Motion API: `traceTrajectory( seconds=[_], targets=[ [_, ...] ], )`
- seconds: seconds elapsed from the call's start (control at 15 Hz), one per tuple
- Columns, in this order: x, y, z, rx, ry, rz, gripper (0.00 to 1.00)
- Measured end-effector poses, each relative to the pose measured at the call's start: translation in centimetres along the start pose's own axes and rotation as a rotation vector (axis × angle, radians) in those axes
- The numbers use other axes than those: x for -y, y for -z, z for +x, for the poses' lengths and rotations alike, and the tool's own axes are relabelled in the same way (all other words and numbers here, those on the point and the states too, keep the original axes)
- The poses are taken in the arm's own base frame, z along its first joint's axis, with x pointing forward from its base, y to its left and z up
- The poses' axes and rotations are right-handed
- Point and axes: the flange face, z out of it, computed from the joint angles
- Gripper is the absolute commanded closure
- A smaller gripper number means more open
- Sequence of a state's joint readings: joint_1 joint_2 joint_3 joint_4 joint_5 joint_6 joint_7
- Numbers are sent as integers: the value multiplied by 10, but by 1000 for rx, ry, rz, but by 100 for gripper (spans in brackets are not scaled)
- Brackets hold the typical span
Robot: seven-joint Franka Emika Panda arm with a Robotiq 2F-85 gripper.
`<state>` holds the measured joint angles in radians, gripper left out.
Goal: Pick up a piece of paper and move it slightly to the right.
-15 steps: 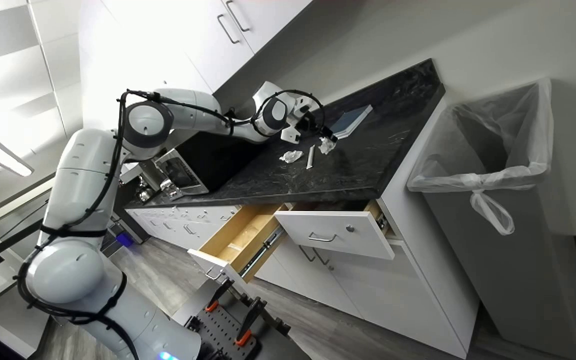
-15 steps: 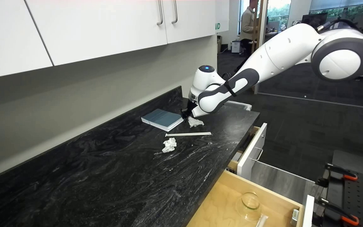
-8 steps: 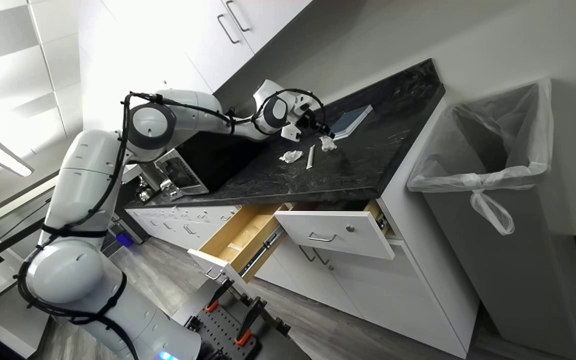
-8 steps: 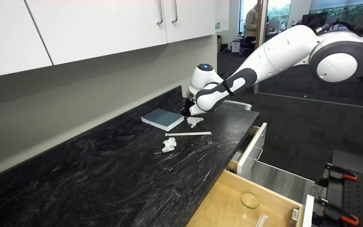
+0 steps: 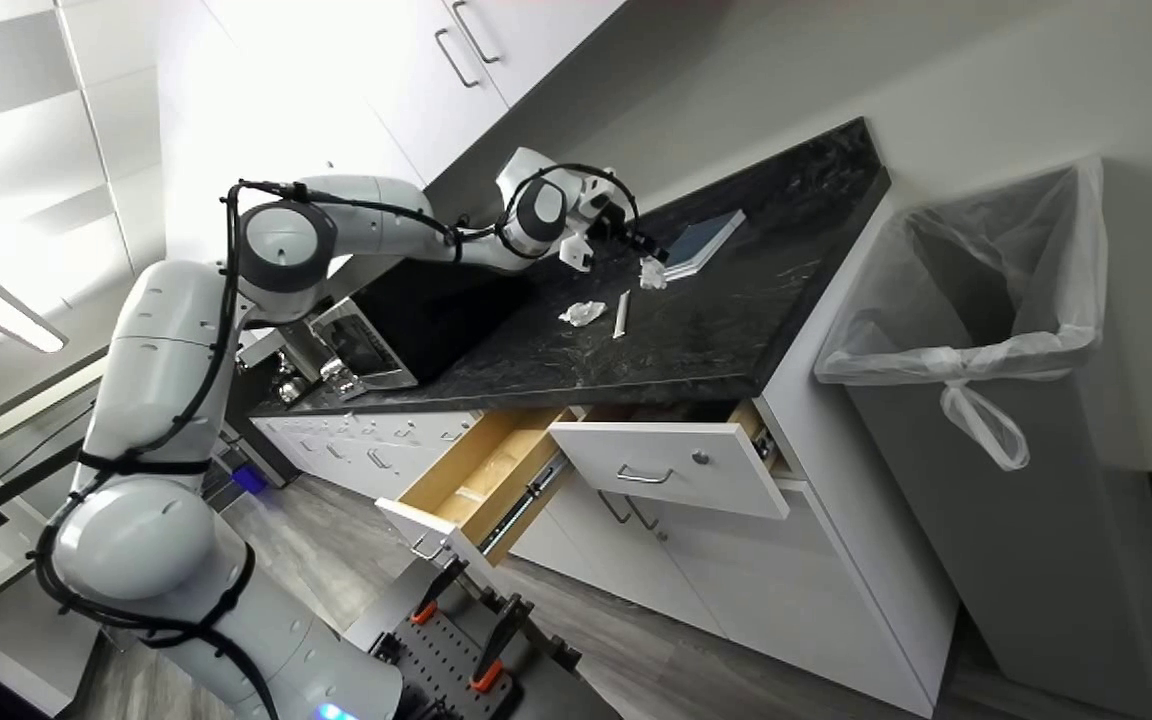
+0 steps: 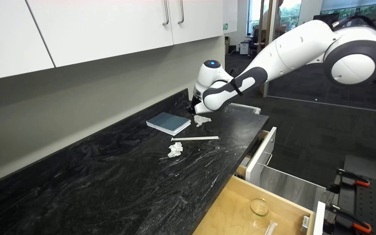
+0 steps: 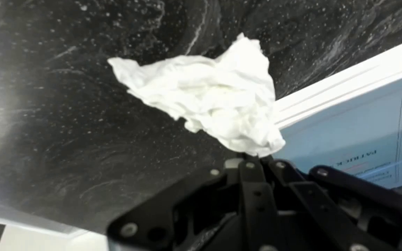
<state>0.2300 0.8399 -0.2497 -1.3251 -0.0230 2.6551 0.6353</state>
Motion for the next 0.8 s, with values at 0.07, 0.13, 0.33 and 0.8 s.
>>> traceTrajectory(
  seconds=[0.07, 0.13, 0.33, 0.8],
  targets=[
    [-4, 12, 6, -1, -27, -24, 99],
    [-11, 25, 11, 8, -51, -48, 99],
    [-43, 60, 23, 72, -134, -118, 99],
    [-171, 73, 16, 249, -343, -247, 99]
  ],
)
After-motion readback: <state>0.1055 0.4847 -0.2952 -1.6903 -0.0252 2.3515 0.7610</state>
